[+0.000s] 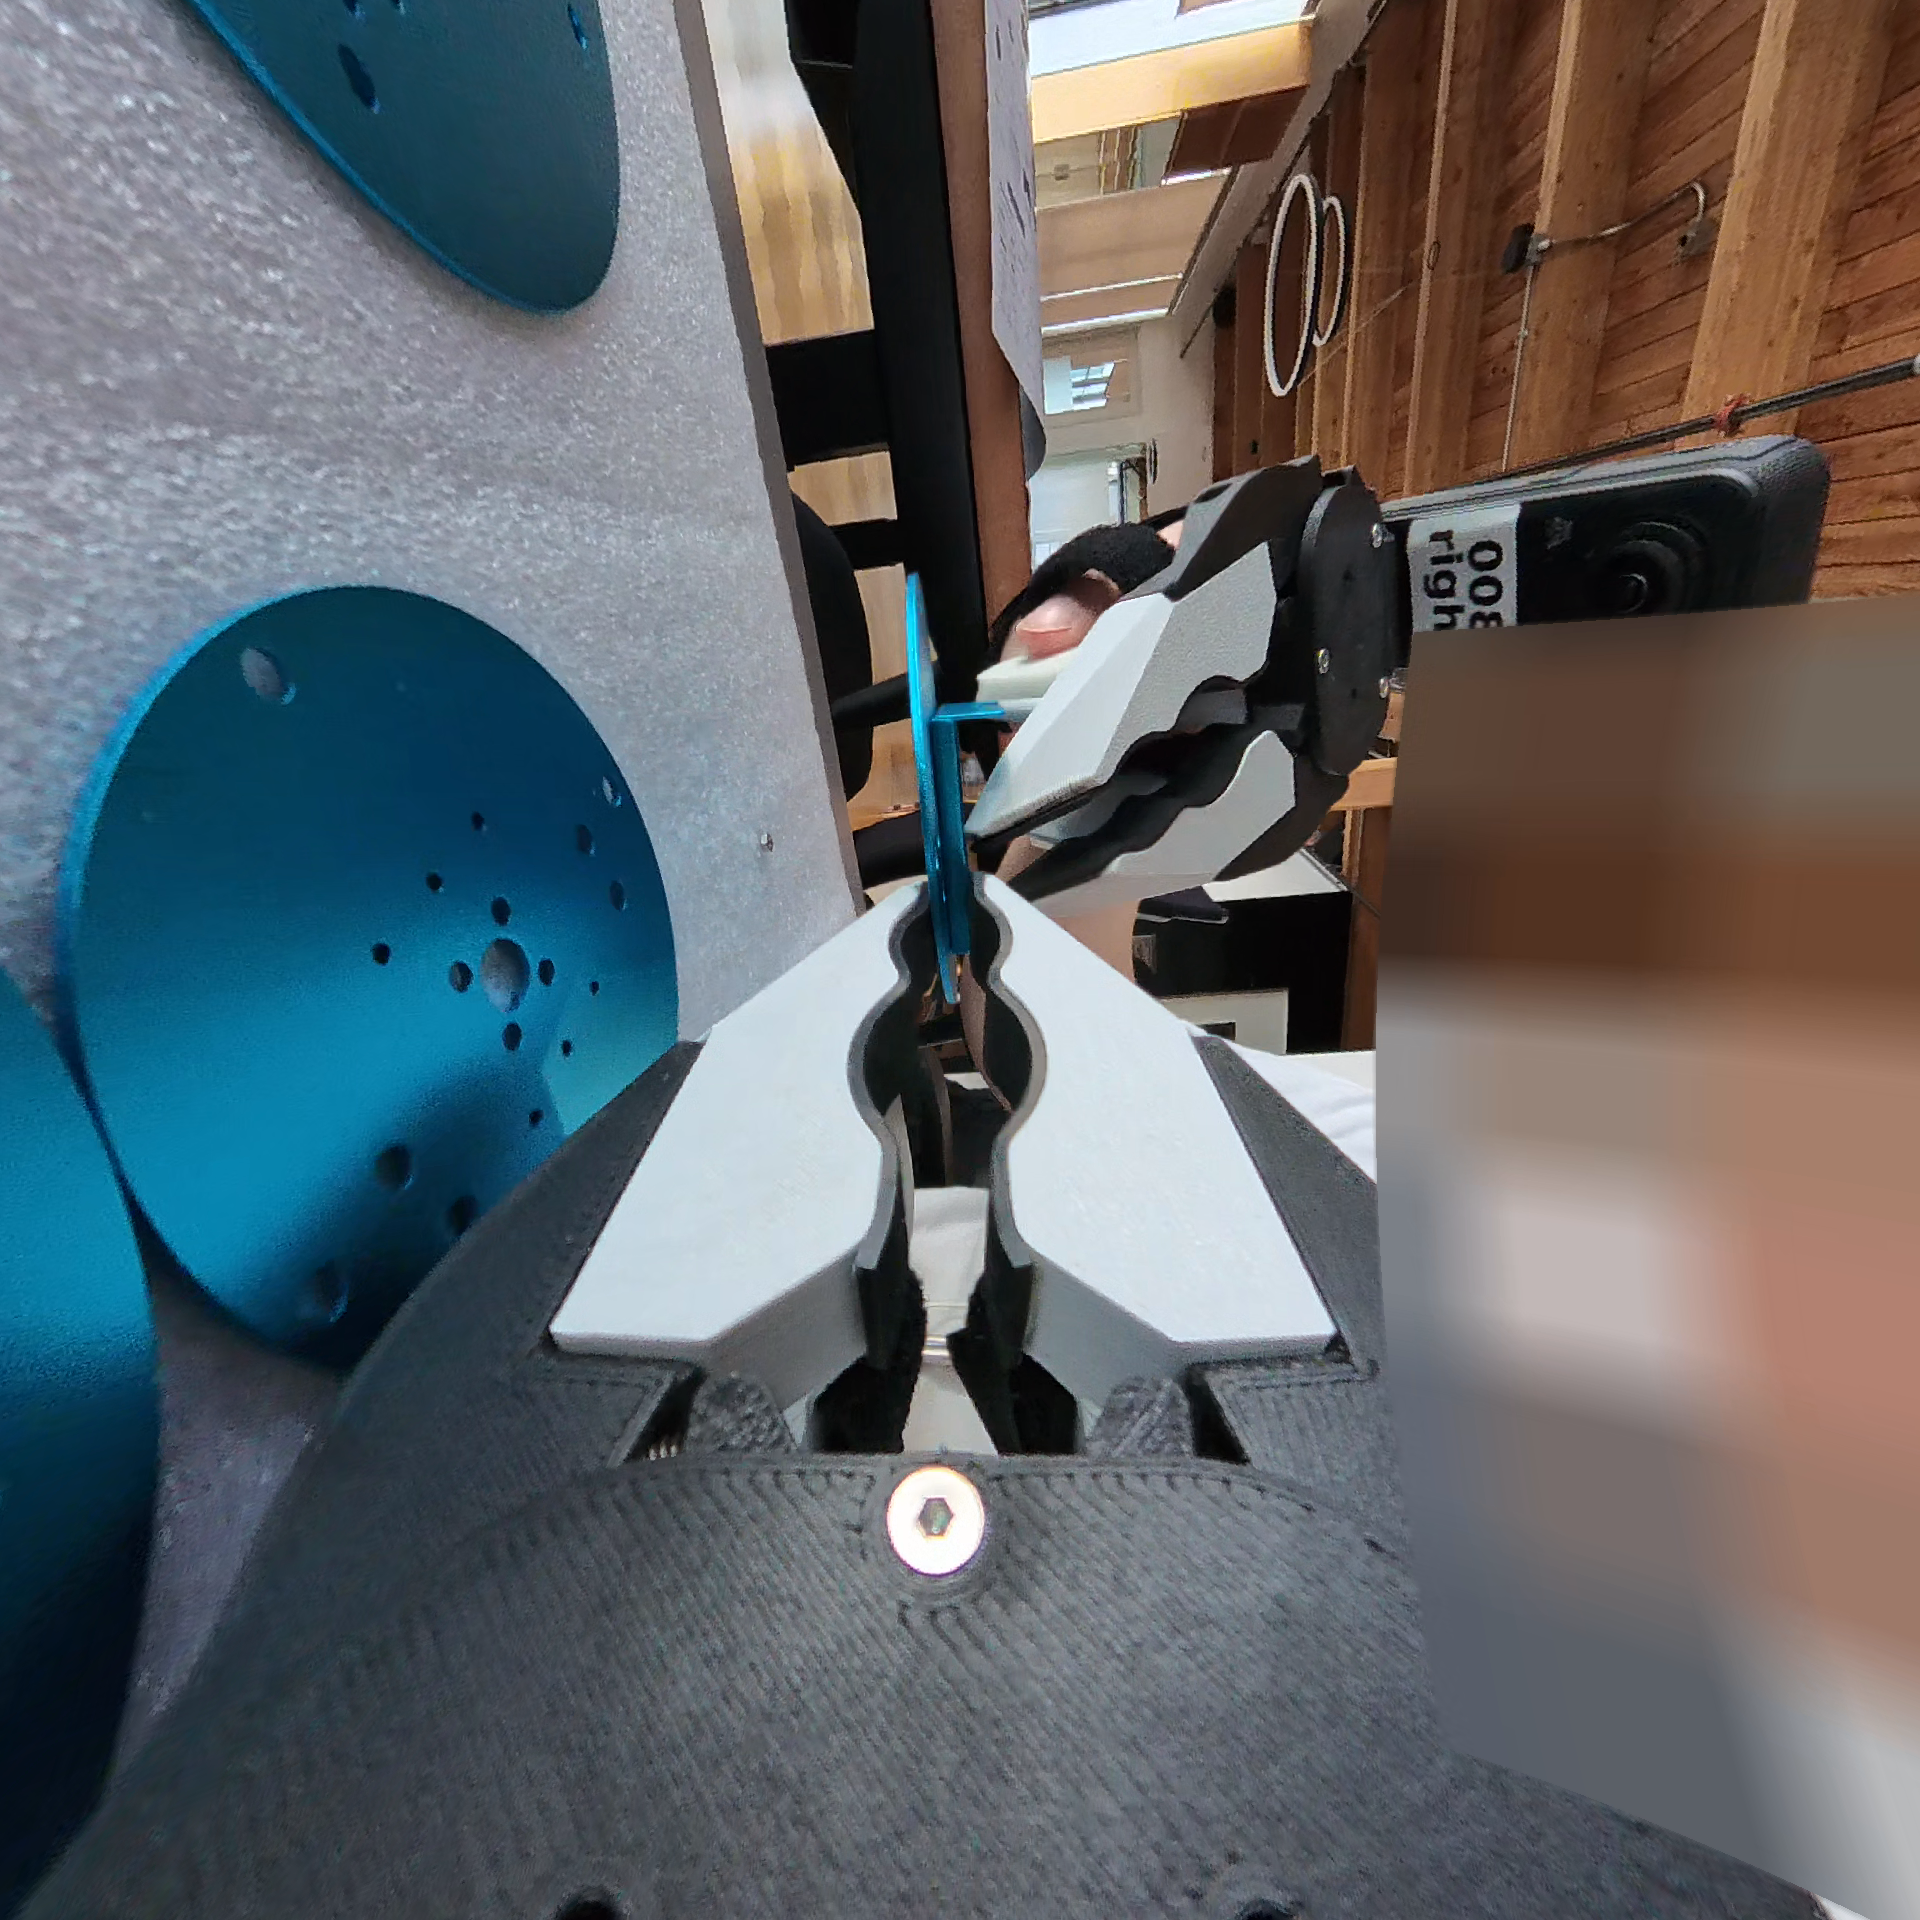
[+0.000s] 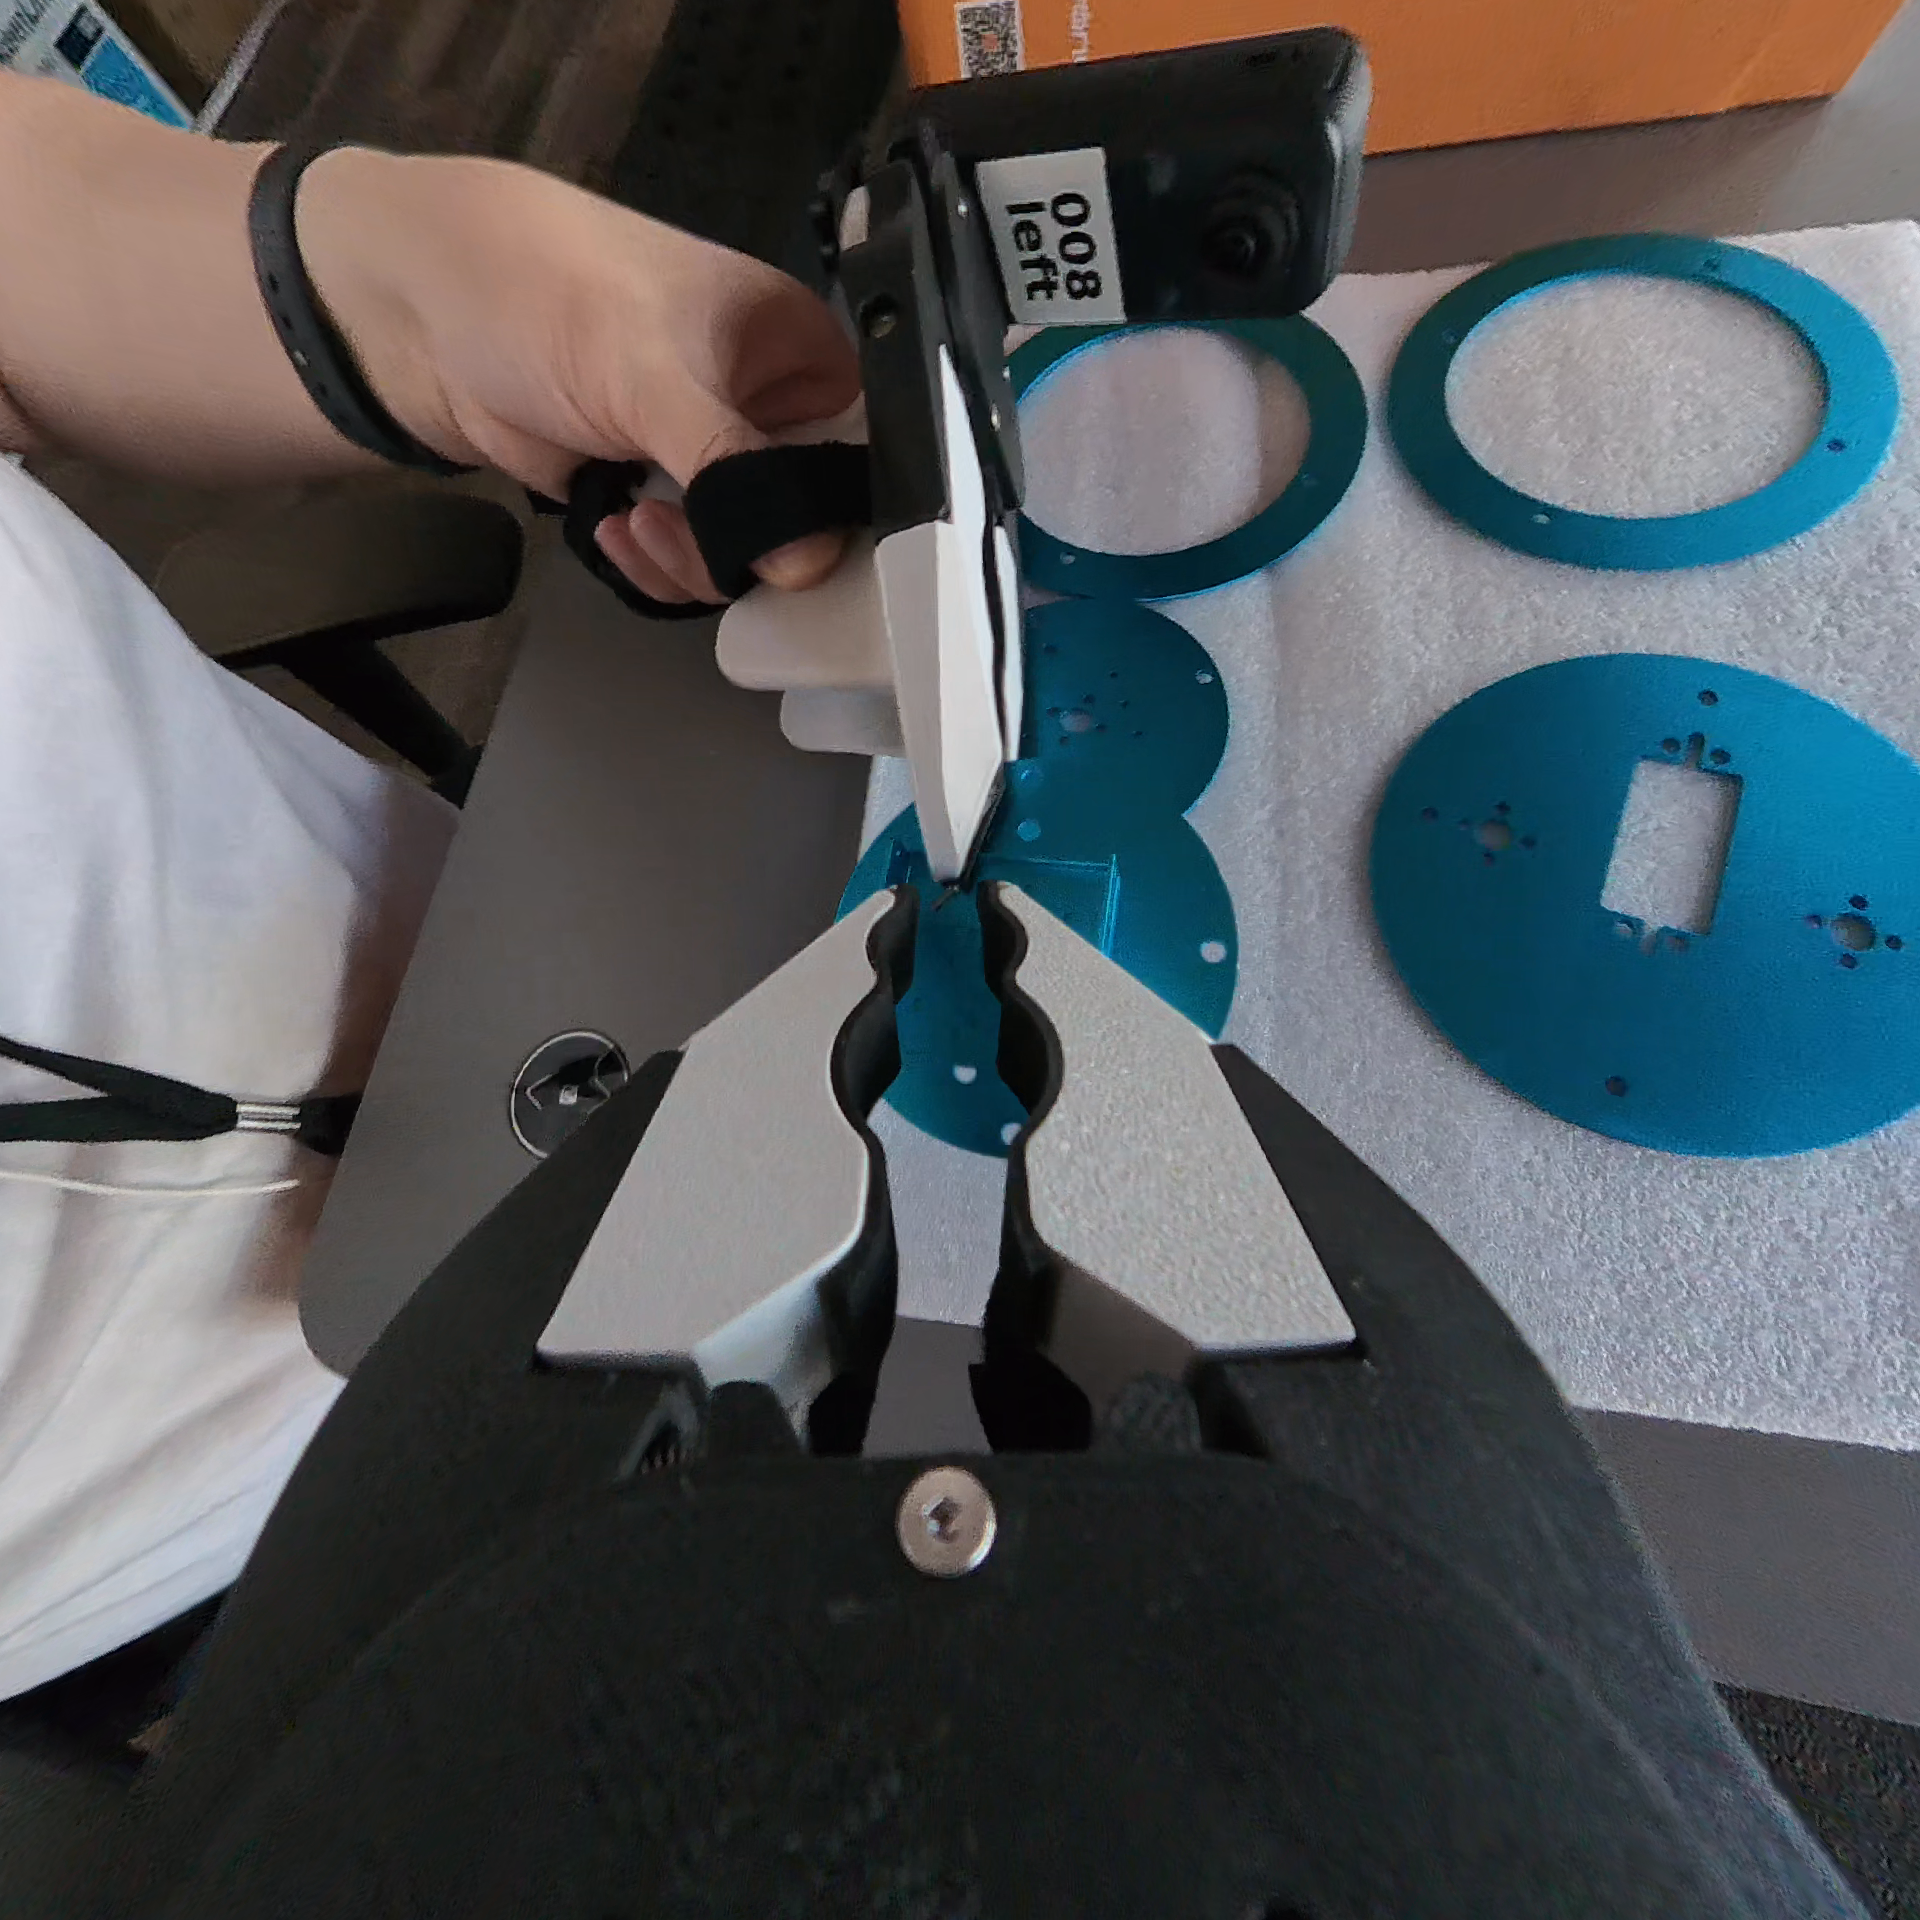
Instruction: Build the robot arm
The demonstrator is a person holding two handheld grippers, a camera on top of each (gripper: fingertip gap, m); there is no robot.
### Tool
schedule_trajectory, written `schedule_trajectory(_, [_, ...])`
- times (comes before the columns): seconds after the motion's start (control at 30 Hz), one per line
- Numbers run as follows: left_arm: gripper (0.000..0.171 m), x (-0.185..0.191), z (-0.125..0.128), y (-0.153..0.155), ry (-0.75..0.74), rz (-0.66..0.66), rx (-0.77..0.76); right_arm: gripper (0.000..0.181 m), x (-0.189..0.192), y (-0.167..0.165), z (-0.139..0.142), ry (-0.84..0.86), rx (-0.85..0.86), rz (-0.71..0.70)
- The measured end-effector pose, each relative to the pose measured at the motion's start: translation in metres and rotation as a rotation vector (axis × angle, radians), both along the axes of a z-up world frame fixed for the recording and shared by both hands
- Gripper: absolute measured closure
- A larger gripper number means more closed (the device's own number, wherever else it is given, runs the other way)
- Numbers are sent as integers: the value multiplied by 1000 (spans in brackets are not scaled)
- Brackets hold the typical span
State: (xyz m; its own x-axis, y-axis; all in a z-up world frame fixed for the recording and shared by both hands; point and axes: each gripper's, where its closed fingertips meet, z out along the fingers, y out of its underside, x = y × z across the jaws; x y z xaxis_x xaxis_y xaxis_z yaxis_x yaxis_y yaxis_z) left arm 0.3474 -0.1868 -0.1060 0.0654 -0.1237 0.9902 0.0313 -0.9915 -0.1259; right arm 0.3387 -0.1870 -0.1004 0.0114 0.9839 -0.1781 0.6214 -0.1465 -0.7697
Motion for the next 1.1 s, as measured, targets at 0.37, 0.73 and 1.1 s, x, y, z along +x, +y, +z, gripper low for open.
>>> schedule_trajectory(0.37, [168, 3, -2, 9, -4, 107, 5, 178, 2, 9, -9, -152, 45, -85])
schedule_trajectory(0.73, [168, 3, 2, 6, -36, 106, 15, 181, 5, 8, -3, -138, 51, -55])
schedule_trajectory(1.1, [168, 13, 10, -27, -38, -121, -47, 175, 16, -22, 14, -63, 202, 407])
